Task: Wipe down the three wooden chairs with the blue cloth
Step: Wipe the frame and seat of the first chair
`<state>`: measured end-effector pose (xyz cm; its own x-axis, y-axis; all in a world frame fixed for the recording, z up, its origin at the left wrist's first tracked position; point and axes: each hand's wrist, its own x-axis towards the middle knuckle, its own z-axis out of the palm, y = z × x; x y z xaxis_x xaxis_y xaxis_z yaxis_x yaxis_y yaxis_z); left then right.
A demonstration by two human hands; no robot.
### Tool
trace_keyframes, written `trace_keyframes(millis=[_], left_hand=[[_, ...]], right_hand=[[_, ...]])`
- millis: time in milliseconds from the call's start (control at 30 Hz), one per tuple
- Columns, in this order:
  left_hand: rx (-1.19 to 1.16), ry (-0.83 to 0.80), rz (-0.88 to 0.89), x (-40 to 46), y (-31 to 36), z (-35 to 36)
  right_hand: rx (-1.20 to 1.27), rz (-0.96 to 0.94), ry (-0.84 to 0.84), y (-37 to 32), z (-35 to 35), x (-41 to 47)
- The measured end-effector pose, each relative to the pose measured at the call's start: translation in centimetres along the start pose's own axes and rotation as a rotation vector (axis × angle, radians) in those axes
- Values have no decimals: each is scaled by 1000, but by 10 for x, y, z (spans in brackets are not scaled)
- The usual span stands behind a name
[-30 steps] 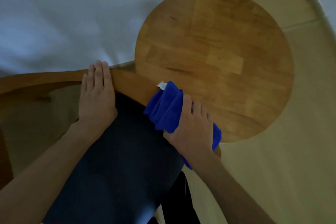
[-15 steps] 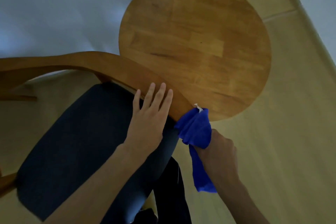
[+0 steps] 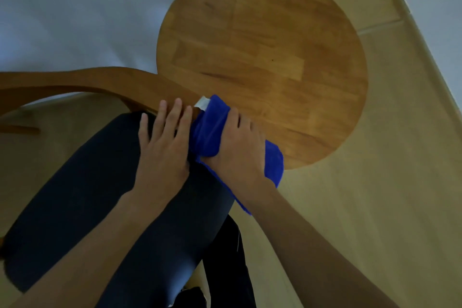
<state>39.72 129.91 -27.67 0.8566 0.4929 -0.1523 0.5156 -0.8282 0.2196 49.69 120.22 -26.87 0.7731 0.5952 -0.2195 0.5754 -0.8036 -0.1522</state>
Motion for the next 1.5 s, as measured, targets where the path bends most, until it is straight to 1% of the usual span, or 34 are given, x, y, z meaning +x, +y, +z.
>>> trace_keyframes(millis=[100,200,267,400,467,567,667,733,833,967,1067,1167,1233,1267,1400,1500], left_hand=[[-21,10,-38,10,-11,-3],[-44,29,-117,18,-30,-11],[-37,34,-94,21,-39,-15],[-57,33,33,22,-40,-12],[-116,36,45,21,-36,-10],[-196,14,36,20,-35,-10],[-212,14,46,21,-46,-14],[-217,27,19,19,-58,-18],[-210,69,-53,12,-83,-23],[-124,61,-168,-1,-131,-34],[-97,46,-212,-14,-156,-45],[-85,5,-213,-24,-158,-56],[-86,-34,-198,-25,-148,-60],[-88,-51,-168,-24,-141,-60],[-87,-105,54,-13,-91,-55],[-120,-121,170,-6,-51,-43]], right_hand=[[0,-72,18,-27,3,31],[50,-97,34,-23,5,30],[75,-60,45,0,5,8],[77,52,62,42,10,-38],[89,77,71,47,14,-44],[72,80,84,34,12,-30],[22,-5,92,2,9,3],[-25,-83,96,-25,8,29],[-91,-212,117,-74,10,64],[-170,-365,142,-131,18,94],[-183,-415,151,-146,22,100],[-125,-436,165,-137,19,95],[-94,-413,165,-119,17,84],[-89,-370,168,-105,15,76],[-91,-149,151,-39,10,26],[-106,-12,133,-1,10,-12]])
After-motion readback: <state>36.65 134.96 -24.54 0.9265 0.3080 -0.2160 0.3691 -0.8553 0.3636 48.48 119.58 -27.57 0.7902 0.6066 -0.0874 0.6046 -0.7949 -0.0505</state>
